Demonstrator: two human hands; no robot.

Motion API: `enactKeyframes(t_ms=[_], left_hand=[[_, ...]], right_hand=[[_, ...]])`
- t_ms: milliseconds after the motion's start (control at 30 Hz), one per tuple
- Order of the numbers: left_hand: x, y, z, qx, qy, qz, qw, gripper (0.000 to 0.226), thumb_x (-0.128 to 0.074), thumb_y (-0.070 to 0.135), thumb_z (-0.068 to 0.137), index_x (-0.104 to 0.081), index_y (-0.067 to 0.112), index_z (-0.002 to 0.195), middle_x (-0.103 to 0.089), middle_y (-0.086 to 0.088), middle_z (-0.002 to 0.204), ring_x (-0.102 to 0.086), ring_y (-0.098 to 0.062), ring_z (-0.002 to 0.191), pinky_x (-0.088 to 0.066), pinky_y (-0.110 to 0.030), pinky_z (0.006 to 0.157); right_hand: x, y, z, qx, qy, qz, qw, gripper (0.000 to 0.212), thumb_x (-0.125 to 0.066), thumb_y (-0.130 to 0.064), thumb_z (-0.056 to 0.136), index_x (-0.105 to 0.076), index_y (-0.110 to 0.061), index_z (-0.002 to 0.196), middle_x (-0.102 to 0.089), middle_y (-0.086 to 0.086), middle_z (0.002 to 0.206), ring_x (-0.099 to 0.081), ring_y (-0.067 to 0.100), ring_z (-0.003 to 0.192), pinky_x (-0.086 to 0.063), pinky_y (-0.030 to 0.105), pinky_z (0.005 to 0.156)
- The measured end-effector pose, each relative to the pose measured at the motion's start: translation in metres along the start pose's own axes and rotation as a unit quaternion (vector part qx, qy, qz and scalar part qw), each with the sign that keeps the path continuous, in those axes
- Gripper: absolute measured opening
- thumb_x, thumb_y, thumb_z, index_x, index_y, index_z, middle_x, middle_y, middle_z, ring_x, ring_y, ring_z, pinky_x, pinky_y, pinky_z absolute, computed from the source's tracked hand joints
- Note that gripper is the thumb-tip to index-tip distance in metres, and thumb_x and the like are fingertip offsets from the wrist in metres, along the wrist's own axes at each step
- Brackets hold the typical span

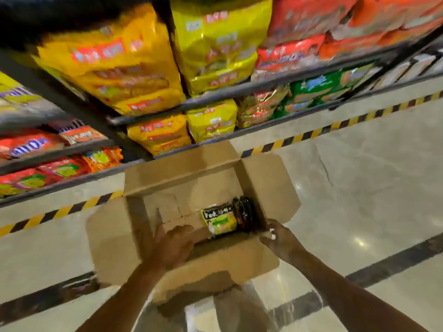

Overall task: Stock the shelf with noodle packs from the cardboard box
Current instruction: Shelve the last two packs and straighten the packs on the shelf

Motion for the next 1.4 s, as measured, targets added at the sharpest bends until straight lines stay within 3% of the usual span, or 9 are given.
enactKeyframes(t_ms=[100,233,367,567,767,900,1000,1133,1400], left_hand=[[-0.034,-0.007,0.054,0.018,-0.002,-0.026,0.999,0.045,-0.037,0.045,0.096,-0.051,0.027,0.135,-0.054,0.000,0.136,-0.053,-0.020,0.121,-0.041,-0.039,0.104],[-0.066,-0.037,0.131,0.032,0.022,-0.059,0.998,0.031,-0.047,0.030,0.103,-0.052,0.025,0.133,-0.054,0.001,0.134,-0.050,-0.020,0.125,-0.042,-0.033,0.101],[-0.094,-0.064,0.187,0.027,0.036,-0.105,0.993,0.026,-0.054,0.031,0.100,-0.055,0.033,0.125,-0.056,0.005,0.128,-0.055,-0.019,0.119,-0.045,-0.032,0.096],[-0.144,-0.099,0.216,0.052,0.039,-0.138,0.988,0.027,-0.056,0.022,0.098,-0.059,0.025,0.126,-0.061,0.000,0.129,-0.057,-0.018,0.118,-0.044,-0.029,0.093],[-0.171,-0.123,0.202,0.087,0.007,-0.168,0.982,0.025,-0.053,0.030,0.100,-0.056,0.031,0.125,-0.060,0.005,0.124,-0.057,-0.011,0.116,-0.042,-0.023,0.087],[-0.175,-0.119,0.192,0.106,0.004,-0.173,0.979,0.024,-0.051,0.024,0.101,-0.057,0.023,0.125,-0.059,0.001,0.120,-0.057,-0.009,0.108,-0.037,0.000,0.071],[-0.175,-0.118,0.192,0.089,-0.003,-0.158,0.983,0.025,-0.048,0.031,0.102,-0.055,0.030,0.126,-0.059,0.009,0.121,-0.057,-0.002,0.106,-0.040,-0.004,0.076],[-0.181,-0.124,0.211,0.091,0.012,-0.197,0.976,0.020,-0.053,0.030,0.100,-0.056,0.036,0.119,-0.060,0.012,0.118,-0.057,-0.002,0.107,-0.048,-0.026,0.089],[-0.196,-0.121,0.245,0.104,-0.002,-0.164,0.981,0.028,-0.053,0.031,0.100,-0.055,0.030,0.127,-0.061,0.010,0.118,-0.056,-0.003,0.097,-0.037,-0.009,0.070]], right_hand=[[-0.029,0.024,0.069,0.025,-0.021,-0.001,0.999,0.081,-0.065,-0.051,0.080,-0.039,-0.018,0.149,-0.057,0.001,0.139,-0.055,0.021,0.126,-0.046,0.027,0.099],[-0.067,0.048,0.148,0.037,-0.012,-0.022,0.999,0.080,-0.065,-0.035,0.087,-0.025,-0.020,0.154,-0.046,0.006,0.148,-0.048,0.028,0.132,-0.044,0.044,0.108],[-0.101,0.070,0.215,0.024,0.003,-0.075,0.997,0.081,-0.066,-0.038,0.091,-0.022,-0.019,0.156,-0.044,0.005,0.150,-0.045,0.026,0.134,-0.040,0.040,0.108],[-0.136,0.083,0.286,-0.020,0.047,-0.096,0.994,0.081,-0.067,-0.043,0.088,-0.026,-0.016,0.153,-0.039,0.012,0.148,-0.042,0.035,0.133,-0.043,0.047,0.104],[-0.168,0.077,0.282,-0.022,0.066,-0.203,0.977,0.082,-0.061,-0.053,0.088,-0.026,-0.012,0.150,-0.040,0.011,0.144,-0.045,0.031,0.132,-0.049,0.044,0.094],[-0.179,0.089,0.272,-0.082,0.032,-0.194,0.977,0.087,-0.058,-0.062,0.086,-0.025,-0.011,0.150,-0.052,0.010,0.137,-0.055,0.031,0.124,-0.048,0.041,0.095],[-0.182,0.094,0.274,-0.098,0.025,-0.197,0.975,0.090,-0.058,-0.063,0.086,-0.021,-0.013,0.152,-0.057,0.010,0.133,-0.057,0.030,0.122,-0.047,0.040,0.096],[-0.183,0.101,0.286,-0.111,0.028,-0.174,0.978,0.086,-0.064,-0.061,0.085,-0.028,-0.015,0.148,-0.059,0.012,0.130,-0.057,0.032,0.121,-0.048,0.040,0.095],[-0.170,0.120,0.294,-0.069,0.075,-0.133,0.986,0.035,-0.060,-0.035,0.092,-0.053,-0.014,0.119,-0.064,0.014,0.112,-0.061,0.038,0.104,-0.047,0.037,0.078]])
Point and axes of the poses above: each hand's wrist, its own z-axis towards the middle knuckle, its own x-axis out of the back of the hand, y = z × x, the point moved 4 cm from there along z, towards the middle knuckle
